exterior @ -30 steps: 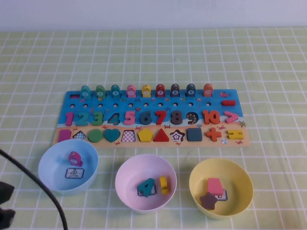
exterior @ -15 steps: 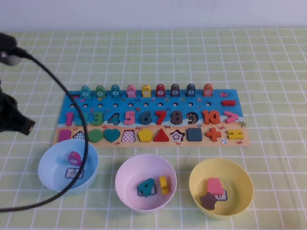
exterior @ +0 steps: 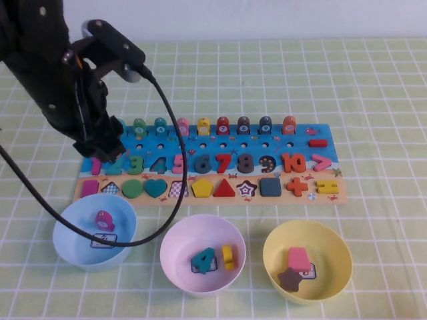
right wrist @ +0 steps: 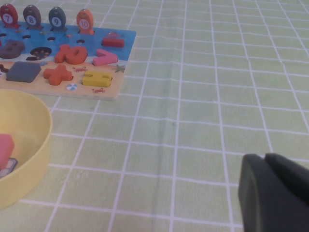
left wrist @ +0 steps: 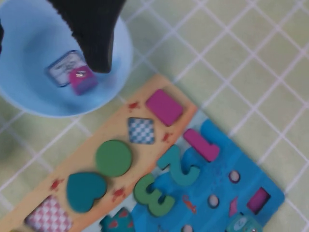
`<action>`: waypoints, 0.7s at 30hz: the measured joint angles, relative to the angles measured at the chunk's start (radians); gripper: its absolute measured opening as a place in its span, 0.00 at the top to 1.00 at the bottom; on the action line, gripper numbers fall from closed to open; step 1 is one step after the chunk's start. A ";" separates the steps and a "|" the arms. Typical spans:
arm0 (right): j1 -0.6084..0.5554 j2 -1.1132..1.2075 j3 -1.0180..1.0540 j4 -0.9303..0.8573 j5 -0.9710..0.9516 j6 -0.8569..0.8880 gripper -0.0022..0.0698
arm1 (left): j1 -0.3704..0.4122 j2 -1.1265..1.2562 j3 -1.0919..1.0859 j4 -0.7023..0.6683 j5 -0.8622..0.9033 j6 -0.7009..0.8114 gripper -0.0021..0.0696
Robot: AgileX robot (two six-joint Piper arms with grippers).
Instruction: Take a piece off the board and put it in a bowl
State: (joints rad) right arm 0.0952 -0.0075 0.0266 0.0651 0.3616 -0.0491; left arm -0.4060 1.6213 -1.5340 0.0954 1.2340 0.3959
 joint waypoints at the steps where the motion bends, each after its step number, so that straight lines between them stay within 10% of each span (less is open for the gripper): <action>1: 0.000 0.000 0.000 0.000 0.000 0.000 0.99 | -0.002 0.014 -0.001 0.019 -0.002 0.019 0.48; 21: 0.000 0.000 0.000 0.000 0.000 0.000 0.99 | -0.002 0.109 -0.008 0.152 -0.412 -0.085 0.47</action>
State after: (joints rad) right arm 0.0952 -0.0075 0.0266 0.0651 0.3616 -0.0491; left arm -0.4077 1.7302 -1.5423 0.2477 0.8216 0.3107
